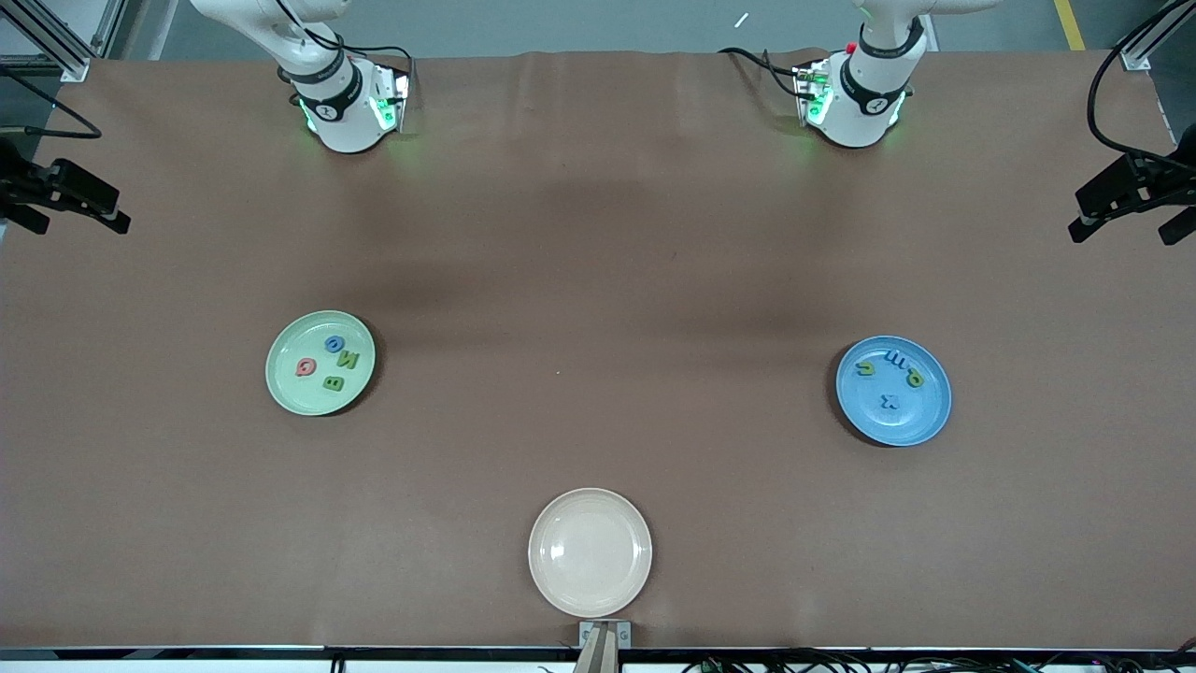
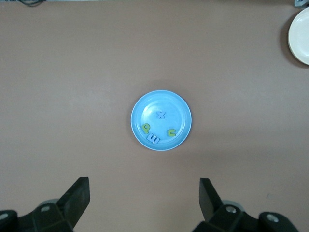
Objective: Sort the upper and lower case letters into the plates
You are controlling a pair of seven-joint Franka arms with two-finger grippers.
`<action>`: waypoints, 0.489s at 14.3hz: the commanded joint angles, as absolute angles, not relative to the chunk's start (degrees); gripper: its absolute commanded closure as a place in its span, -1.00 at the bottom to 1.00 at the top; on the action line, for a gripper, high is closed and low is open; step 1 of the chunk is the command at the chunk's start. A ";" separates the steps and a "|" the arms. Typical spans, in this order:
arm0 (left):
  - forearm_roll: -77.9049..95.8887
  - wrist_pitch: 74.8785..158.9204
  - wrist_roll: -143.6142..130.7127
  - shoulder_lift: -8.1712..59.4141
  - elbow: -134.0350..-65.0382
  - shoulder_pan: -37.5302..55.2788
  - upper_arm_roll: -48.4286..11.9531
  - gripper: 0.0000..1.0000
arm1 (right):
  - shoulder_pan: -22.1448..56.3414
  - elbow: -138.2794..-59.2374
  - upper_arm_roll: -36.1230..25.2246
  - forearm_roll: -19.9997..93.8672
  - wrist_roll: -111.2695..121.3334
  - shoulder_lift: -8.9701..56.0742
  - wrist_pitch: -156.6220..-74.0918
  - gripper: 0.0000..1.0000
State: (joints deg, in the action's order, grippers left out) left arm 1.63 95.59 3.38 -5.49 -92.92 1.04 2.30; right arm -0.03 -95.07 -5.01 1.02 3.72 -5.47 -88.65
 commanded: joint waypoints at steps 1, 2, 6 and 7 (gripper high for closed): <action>1.58 93.17 3.52 -3.17 -88.43 1.32 2.20 -1.00 | -0.88 -93.60 -4.31 0.97 4.22 -4.31 -86.84 -1.00; 1.58 92.64 3.52 -2.73 -87.29 1.32 2.20 -1.00 | -0.79 -93.60 -4.22 0.97 4.13 -4.39 -86.84 -1.00; 1.41 92.02 3.52 -1.41 -85.69 1.58 2.20 -1.00 | 0.17 -94.22 -3.96 0.97 1.33 -4.66 -86.66 -1.00; 1.41 92.02 3.43 -0.62 -85.69 1.58 2.20 -1.00 | 0.26 -94.48 -3.96 0.97 1.32 -4.75 -86.83 -1.00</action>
